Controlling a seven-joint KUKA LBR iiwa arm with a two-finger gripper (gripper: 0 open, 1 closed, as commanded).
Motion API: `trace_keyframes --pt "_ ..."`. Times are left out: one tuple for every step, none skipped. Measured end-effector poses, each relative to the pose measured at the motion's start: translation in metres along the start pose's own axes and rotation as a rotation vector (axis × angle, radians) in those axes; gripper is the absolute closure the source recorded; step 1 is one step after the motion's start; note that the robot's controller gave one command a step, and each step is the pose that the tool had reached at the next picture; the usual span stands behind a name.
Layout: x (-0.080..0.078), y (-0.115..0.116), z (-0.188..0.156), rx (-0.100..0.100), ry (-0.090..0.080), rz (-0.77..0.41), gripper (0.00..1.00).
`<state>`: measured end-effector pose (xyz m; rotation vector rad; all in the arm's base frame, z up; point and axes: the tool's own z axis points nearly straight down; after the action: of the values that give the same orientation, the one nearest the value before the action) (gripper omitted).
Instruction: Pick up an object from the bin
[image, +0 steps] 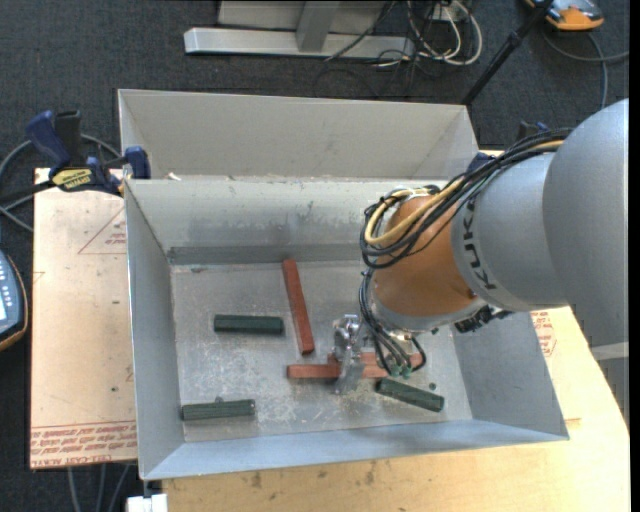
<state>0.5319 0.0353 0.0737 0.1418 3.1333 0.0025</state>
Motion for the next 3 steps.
trace_keyframes --pt "-0.020 -0.033 -0.146 0.001 -0.007 -0.022 1.00" --pt "-0.018 -0.032 -0.141 0.001 0.002 -0.025 0.00" --pt "0.036 -0.105 -0.006 0.003 0.011 0.042 0.00"
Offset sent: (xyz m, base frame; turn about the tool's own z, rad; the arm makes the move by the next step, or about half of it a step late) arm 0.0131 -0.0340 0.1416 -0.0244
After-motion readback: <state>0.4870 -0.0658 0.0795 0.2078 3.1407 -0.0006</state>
